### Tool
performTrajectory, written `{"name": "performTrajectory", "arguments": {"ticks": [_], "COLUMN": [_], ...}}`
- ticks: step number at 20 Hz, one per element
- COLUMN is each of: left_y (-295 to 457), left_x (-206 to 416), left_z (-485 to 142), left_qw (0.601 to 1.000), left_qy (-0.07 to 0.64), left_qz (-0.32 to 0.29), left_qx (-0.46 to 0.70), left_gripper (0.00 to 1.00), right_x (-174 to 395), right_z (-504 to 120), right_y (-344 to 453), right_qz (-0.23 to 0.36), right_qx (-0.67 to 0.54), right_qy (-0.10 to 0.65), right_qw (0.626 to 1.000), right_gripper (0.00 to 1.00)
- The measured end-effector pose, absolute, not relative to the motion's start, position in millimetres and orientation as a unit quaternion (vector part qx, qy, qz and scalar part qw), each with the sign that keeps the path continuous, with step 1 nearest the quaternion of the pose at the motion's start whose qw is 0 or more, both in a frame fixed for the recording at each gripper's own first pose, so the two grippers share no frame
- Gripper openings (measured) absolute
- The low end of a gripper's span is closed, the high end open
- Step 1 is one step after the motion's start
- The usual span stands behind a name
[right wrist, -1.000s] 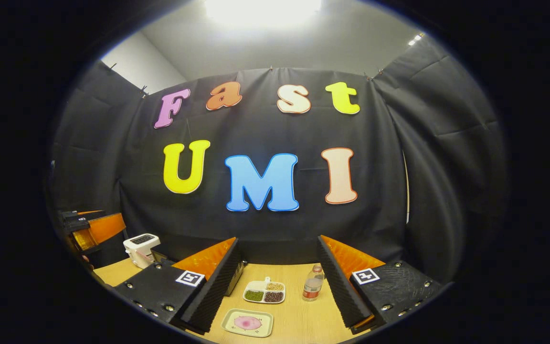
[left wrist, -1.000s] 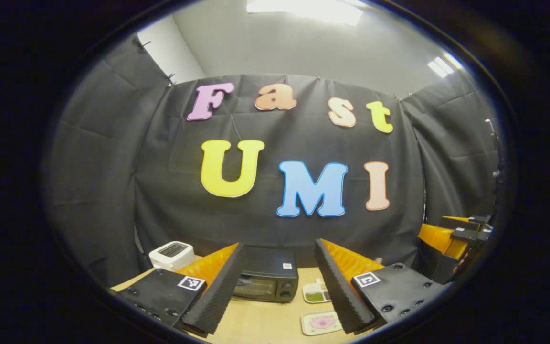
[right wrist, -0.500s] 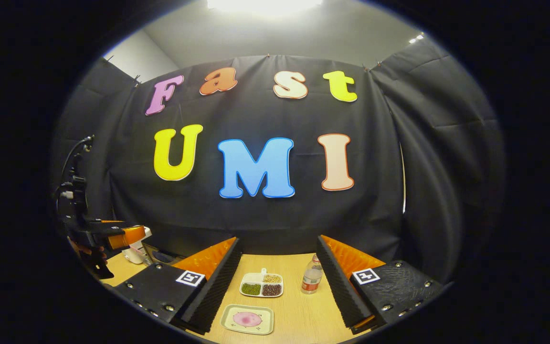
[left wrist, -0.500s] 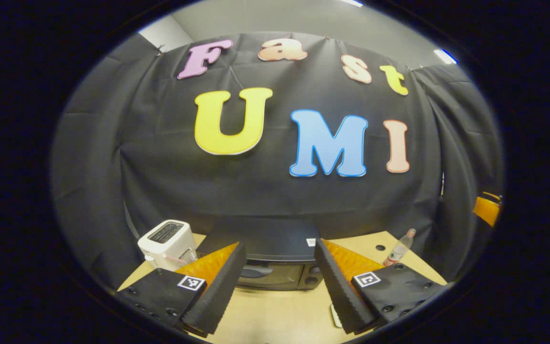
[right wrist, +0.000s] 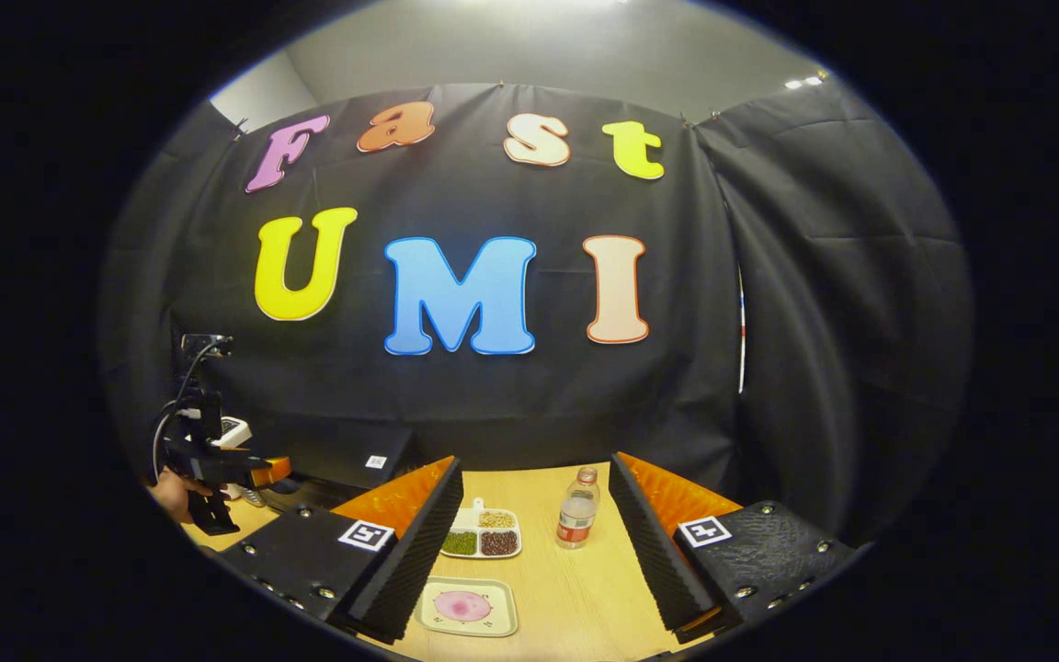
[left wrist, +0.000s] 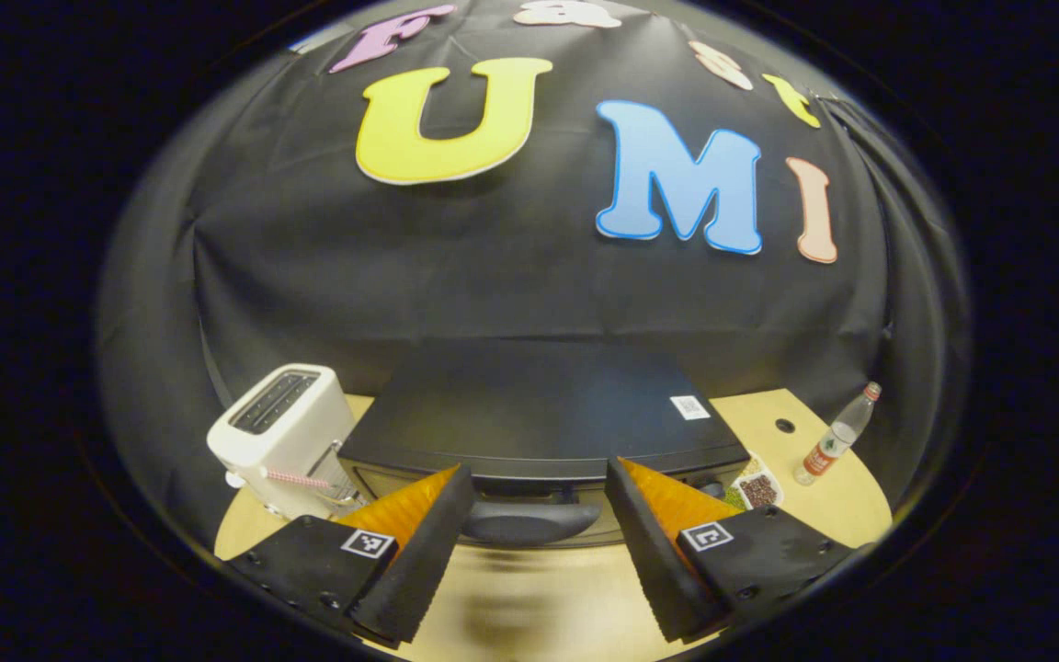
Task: Open the electric oven with the left hand, put the food in, and close the electric oven.
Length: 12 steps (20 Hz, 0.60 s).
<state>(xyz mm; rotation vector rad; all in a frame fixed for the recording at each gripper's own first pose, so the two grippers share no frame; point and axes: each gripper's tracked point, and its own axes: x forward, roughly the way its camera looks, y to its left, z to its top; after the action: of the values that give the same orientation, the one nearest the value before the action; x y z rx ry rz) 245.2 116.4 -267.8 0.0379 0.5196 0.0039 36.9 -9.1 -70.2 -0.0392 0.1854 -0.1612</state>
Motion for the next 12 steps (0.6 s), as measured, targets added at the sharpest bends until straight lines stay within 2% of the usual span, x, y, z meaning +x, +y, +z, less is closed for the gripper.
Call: {"name": "performTrajectory", "arguments": {"ticks": [1,4,7,12], "left_y": [117.8,120.3,119.1,119.3], "left_x": [250.9,258.6,255.9,241.5], "left_z": [-275.9,-290.7,-293.9,-294.0], "left_qw": [0.964,0.962,0.962,0.964], "left_qy": [0.264,0.27,0.267,0.257], "left_qz": [0.002,-0.003,-0.009,-0.01], "left_qx": [0.018,0.033,0.057,0.064], "left_gripper": [0.97,1.0,0.98,0.98], "right_x": [35.6,32.8,32.9,38.2], "right_z": [-74.2,-79.8,-85.7,-87.5], "right_y": [-11.9,-21.3,-21.3,-7.5], "right_qz": [-0.084,-0.099,-0.105,-0.089], "right_qx": [-0.017,-0.012,0.002,0.006], "right_qy": [0.098,0.111,0.117,0.119], "right_qw": [0.991,0.989,0.987,0.989], "right_gripper": [0.97,0.96,0.97,0.97]}}
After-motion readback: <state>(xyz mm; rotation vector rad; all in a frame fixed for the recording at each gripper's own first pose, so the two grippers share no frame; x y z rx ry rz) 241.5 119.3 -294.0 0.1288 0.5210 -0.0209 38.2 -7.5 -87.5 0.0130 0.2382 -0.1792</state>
